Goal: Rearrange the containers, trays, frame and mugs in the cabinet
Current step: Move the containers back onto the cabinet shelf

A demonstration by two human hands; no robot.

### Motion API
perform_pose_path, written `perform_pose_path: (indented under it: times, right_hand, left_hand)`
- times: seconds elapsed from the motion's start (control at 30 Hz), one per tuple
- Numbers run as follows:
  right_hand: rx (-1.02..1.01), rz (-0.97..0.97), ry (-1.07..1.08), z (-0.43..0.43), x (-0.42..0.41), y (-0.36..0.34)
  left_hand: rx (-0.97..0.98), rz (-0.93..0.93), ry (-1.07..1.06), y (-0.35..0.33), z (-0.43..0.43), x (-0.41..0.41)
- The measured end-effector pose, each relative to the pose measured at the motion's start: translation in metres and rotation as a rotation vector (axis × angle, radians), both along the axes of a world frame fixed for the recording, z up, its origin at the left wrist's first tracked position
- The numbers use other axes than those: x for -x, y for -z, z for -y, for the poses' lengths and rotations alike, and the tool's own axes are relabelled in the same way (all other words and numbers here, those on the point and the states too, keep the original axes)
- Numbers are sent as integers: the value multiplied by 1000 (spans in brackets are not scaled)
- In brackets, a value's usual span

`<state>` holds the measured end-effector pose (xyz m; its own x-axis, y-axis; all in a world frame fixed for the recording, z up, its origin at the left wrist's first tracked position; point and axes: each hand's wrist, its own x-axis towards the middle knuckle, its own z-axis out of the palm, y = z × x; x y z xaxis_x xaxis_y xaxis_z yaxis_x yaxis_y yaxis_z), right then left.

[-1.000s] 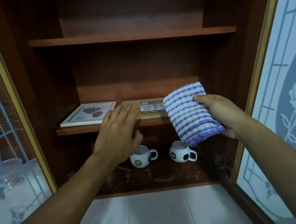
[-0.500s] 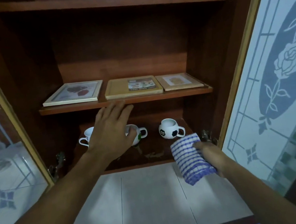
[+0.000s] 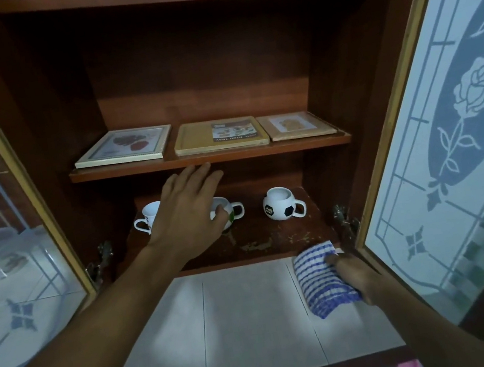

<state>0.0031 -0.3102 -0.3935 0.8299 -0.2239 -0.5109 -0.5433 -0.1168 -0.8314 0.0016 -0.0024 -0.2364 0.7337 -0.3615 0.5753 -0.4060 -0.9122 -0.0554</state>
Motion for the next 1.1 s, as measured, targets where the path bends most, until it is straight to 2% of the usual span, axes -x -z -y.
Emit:
perform_pose_path:
  times: [0.1, 0.27, 0.43, 0.53, 0.67, 0.83, 1.1]
  right_hand:
    - [82, 14, -42, 0, 2, 0]
    - [547, 178, -120, -7, 12, 2]
    - [683, 436, -217, 0, 22, 22]
    - [784, 474, -269, 1, 22, 25]
    - [953, 408, -338, 3, 20, 30]
    - [1000, 381, -392, 8, 15, 37]
    - [955, 707, -394, -35, 31, -29]
  left_hand:
    - [-5, 1, -5, 1, -1, 0]
    - [-7, -7, -9, 1, 0, 3]
    - [2, -4, -1, 2, 4, 7]
    - [8, -10, -10, 4, 4, 10]
    - [11, -14, -28, 8, 4, 16]
    - [-1, -31, -65, 15, 4, 22]
    - [19, -27, -62, 18, 3, 35]
